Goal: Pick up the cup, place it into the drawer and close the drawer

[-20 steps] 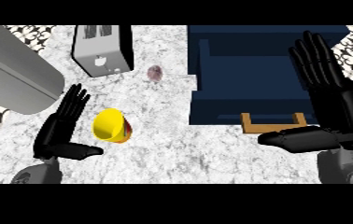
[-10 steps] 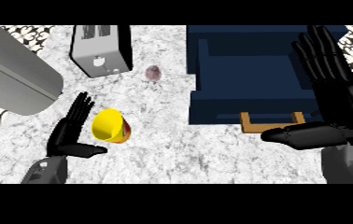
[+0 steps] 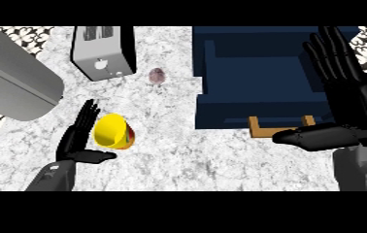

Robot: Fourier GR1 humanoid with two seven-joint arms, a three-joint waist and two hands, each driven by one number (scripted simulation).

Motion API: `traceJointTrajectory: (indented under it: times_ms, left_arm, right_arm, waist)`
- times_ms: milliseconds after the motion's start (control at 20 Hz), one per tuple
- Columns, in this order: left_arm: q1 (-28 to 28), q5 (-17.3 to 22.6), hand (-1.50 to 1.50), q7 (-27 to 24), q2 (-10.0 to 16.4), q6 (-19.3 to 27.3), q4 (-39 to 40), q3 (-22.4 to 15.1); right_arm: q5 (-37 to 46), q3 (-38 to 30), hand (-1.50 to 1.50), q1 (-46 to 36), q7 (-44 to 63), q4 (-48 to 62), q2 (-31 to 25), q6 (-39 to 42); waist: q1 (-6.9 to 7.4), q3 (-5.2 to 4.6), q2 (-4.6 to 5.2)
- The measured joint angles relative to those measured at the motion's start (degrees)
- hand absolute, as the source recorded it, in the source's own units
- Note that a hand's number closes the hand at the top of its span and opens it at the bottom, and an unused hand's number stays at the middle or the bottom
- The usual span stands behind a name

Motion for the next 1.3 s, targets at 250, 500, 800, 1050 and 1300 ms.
traceJointTrajectory:
  times_ms: [250,500,800,1050,1300]
  left_arm:
    - [-1.99,-1.1,-1.5,-2.79,-0.27,1.33,4.57,0.12]
    - [-2.64,-1.94,-1.5,-4.63,-1.6,2.34,6.05,-0.26]
    - [-3.99,-2.41,-1.5,-5.38,-2.5,2.24,7.26,-0.34]
    - [-5.41,-1.99,1.5,-4.22,-3.14,-0.83,7.46,-0.27]
    - [-5.34,-2.25,1.5,-6.68,-4.86,0.02,5.03,-0.69]
  right_arm:
    - [-0.34,-0.03,-1.5,0.55,0.14,-0.71,-0.16,0.56]
    - [-0.02,0.31,-1.5,-0.3,2.38,-2.19,0.07,-0.46]
    - [-0.96,-0.53,-1.5,-1.38,3.22,-1.75,-0.84,0.21]
    - [-1.3,-0.89,-1.5,-0.97,2.95,-1.85,-0.98,0.51]
    - [-1.37,-1.05,-1.5,-0.36,3.04,-2.27,-1.38,0.94]
  waist:
    - [-0.34,-0.04,0.12]
    - [-0.31,-0.05,0.08]
    - [-0.64,-0.1,0.26]
    - [-0.79,-0.11,0.3]
    - [-0.75,-0.1,0.27]
